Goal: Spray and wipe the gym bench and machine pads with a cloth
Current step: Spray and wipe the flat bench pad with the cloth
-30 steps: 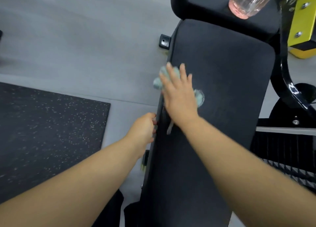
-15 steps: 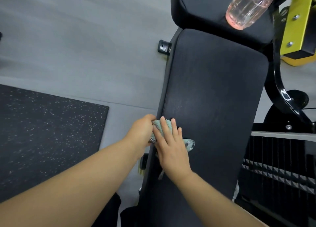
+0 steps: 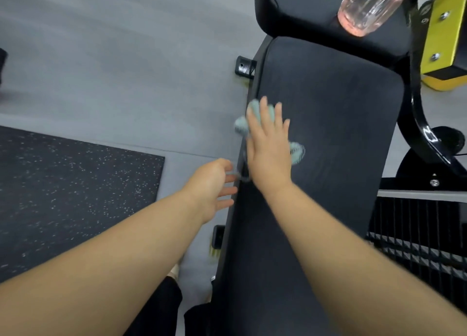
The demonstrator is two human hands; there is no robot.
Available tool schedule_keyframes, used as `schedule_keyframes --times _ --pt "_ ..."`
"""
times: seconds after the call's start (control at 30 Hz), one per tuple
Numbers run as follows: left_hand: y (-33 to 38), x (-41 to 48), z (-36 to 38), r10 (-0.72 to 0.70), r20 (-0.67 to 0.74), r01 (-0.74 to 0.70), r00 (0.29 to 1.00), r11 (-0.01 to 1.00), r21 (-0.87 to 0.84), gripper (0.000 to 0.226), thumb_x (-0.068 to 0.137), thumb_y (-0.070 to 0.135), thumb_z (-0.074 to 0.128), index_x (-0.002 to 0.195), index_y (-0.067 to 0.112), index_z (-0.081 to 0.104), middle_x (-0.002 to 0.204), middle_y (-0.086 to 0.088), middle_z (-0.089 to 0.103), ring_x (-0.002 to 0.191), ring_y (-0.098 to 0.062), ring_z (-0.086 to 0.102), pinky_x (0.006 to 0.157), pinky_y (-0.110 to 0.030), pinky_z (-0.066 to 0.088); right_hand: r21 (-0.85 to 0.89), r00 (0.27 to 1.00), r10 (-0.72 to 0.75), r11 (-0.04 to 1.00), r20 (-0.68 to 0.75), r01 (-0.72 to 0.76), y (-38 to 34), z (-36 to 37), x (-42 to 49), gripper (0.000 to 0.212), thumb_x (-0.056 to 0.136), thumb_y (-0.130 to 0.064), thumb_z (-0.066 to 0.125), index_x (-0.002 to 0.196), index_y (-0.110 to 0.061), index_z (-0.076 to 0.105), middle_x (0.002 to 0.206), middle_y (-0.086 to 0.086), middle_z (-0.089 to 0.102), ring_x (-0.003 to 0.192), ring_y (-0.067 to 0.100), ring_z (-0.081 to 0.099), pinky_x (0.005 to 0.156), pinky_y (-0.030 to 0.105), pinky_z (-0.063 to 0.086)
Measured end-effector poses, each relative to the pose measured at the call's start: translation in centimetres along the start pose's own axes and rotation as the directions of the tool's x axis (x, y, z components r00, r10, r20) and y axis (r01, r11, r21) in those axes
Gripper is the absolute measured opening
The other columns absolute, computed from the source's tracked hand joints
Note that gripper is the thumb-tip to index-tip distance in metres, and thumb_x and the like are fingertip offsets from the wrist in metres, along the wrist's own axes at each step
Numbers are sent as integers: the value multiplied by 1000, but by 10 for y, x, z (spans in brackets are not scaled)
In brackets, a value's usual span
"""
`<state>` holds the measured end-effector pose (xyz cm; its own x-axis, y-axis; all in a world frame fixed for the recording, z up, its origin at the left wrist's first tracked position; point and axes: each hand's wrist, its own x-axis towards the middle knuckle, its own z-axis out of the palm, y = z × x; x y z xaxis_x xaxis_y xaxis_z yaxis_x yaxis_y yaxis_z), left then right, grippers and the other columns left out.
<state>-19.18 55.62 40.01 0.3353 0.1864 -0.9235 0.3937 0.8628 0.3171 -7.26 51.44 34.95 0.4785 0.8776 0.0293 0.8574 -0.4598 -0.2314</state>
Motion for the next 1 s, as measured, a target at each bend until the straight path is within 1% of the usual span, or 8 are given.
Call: schedule_keyframes --times 0.23,0.43,0.53,0.67,0.77,0.87,0.93,1.0 --pt "5 -4 5 91 -64 -87 994 994 61 13 98 26 41 104 23 52 117 1 50 113 -18 48 96 -37 44 -29 958 -210 975 197 220 17 3 -68 50 87 -15 34 136 -14 40 147 16 37 133 46 31 104 57 22" --pt "-17 2 13 109 35 -114 993 974 194 38 97 35 40 132 24 48 128 5 50 114 -17 48 103 -38 40 -26 991 131 991 18 -131 5 -13 37 50 98 -14 39 147 -17 30 157 7 16 144 37 7 114 52 6" --pt "-23 1 13 125 -23 -118 992 972 203 22 97 29 38 103 22 58 106 2 57 109 -21 51 102 -39 40 -47 993 121 992 -1 -121 1 -2 13 52 98 -19 41 148 -16 26 157 8 12 144 36 8 115 49 7" --pt "-35 -13 15 180 -121 -159 976 974 164 34 98 12 35 65 20 40 70 4 41 68 -15 44 65 -27 37 -81 999 24 996 -26 -26 -3 22 -74 53 90 -23 41 143 -15 36 152 12 28 139 39 23 109 53 21" --pt "-64 -18 21 206 -128 -172 970 957 232 23 99 10 33 86 11 53 86 -4 53 61 -2 50 48 -11 38 -45 982 -159 985 102 165 6 32 -155 51 92 -24 39 142 -20 31 152 6 24 138 35 18 111 50 17" --pt "-97 -24 37 237 -196 -153 952 917 368 38 97 24 38 135 20 44 137 -5 41 104 -12 49 77 -15 40 -118 945 -268 949 187 293 51 27 -201 49 91 -25 39 140 -21 32 149 5 27 136 35 24 106 57 27" --pt "-120 -30 48 286 -173 -168 943 854 492 47 96 30 41 143 27 33 149 0 23 129 -19 36 104 -30 32 -214 984 -69 971 162 103 92 14 -200 53 88 -25 36 140 -17 33 149 11 34 133 39 28 100 65 30" --pt "-135 -36 58 315 -138 -172 939 776 606 52 96 33 41 145 31 26 154 6 10 138 -17 23 107 -35 25 -246 974 215 950 65 -194 126 0 -187 56 91 -29 31 145 -14 31 152 14 29 137 41 24 104 66 21"
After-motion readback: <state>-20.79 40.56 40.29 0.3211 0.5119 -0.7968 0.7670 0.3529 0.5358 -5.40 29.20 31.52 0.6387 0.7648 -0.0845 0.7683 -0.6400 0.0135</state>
